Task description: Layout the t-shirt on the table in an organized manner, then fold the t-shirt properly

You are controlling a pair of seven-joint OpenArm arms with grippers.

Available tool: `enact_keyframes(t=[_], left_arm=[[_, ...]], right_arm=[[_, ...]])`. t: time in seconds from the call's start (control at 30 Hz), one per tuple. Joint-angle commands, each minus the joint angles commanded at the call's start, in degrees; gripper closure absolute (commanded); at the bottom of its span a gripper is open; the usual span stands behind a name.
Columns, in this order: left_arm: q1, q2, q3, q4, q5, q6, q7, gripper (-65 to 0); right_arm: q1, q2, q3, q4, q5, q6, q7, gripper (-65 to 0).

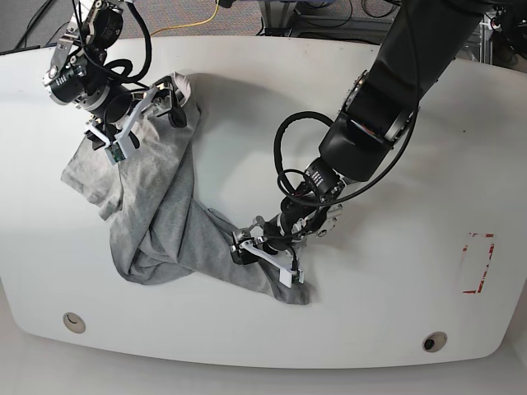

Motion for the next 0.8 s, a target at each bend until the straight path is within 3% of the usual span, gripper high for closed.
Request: enact_keyframes(t=[0.07,0.23,0.3,0.57,0.8], left_arm=[[-0.1,0.0,0.0,0.0,0.0,-0.1,0.0,-38.8],[-0.1,0.0,0.0,0.0,0.0,-0.1,-0.1,-10.0],[-0.1,0.0,0.0,0.0,0.0,-0.1,-0.1,-1.4],[0.0,0.0,0.1,1.2,0.0,-0.2,0.0,-0.6],[2.8,0.0,-0.1,10.5,0.2,-0.1,2.4,-0.4]], right_arm=[[0.0,0.0,0.0,0.0,0.0,0.00,0.0,-63.6],[0.0,0.0,0.0,0.0,0.0,0.00,0.0,-63.6],[0.0,0.0,0.0,0.0,0.0,0.00,0.0,-63.6],[0.2,0.0,0.1,0.0,0.0,0.00,0.0,-63.6],[0.6,0.1,0.1,0.0,0.0,0.00,0.0,-63.6]])
